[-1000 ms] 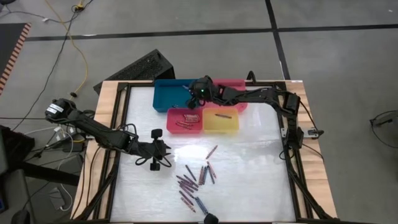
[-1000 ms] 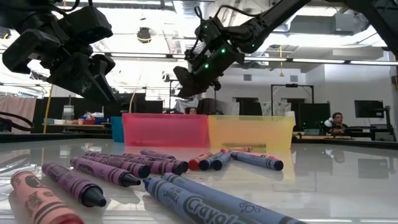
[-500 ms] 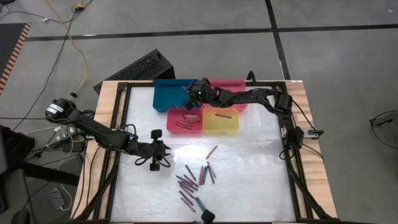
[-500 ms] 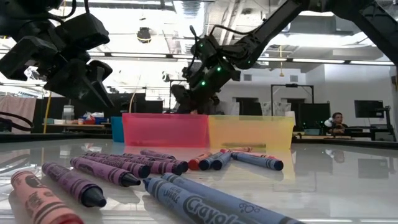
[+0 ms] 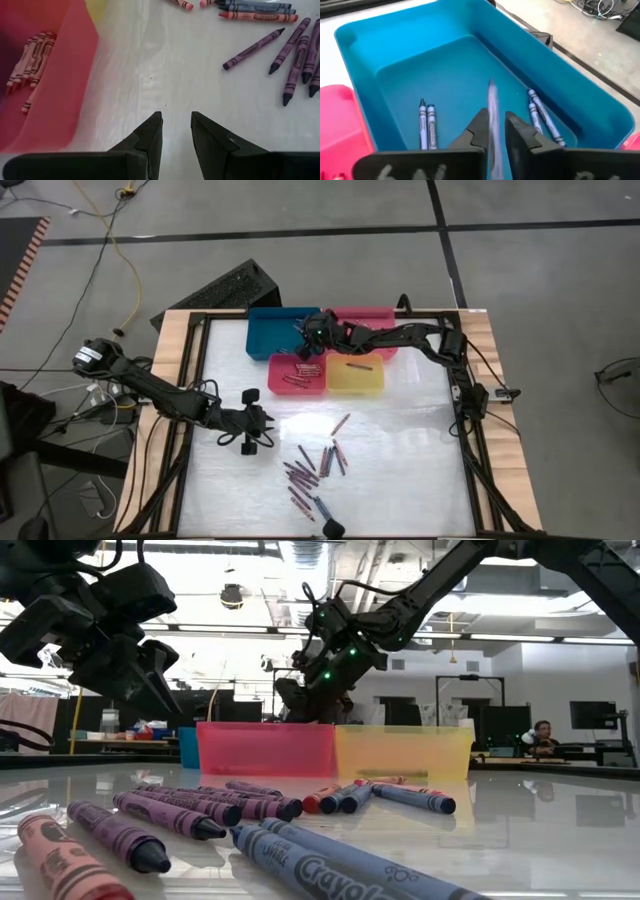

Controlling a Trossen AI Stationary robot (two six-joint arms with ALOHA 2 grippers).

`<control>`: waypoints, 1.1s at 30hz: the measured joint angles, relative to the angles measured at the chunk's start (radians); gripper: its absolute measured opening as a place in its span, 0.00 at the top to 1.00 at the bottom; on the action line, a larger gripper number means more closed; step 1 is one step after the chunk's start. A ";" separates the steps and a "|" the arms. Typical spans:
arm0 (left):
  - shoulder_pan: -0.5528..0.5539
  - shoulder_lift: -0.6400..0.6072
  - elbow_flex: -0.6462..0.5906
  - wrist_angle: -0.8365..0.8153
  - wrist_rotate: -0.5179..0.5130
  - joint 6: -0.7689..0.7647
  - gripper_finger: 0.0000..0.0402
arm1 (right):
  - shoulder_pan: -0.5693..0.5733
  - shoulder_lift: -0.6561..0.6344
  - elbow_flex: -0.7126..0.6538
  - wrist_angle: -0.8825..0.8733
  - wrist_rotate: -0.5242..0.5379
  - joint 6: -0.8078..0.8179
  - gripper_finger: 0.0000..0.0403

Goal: Sort crayons
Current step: Put the blue crayon into the blue bin, then put the pink crayon into the pink bin

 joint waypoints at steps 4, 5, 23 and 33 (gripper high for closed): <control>0.000 0.000 0.000 0.000 0.000 -0.008 0.77 | 0.000 0.000 0.000 -0.014 -0.003 0.000 0.83; 0.000 0.000 0.000 0.000 0.000 -0.008 0.77 | 0.000 0.000 0.000 -0.014 -0.003 0.000 0.82; 0.000 0.000 0.000 -0.004 0.000 -0.008 0.77 | 0.048 -0.160 0.001 -0.280 -0.211 -0.003 0.80; 0.000 0.000 0.000 0.000 -0.007 -0.005 0.77 | 0.215 -0.332 0.001 -0.719 -0.274 -0.173 0.80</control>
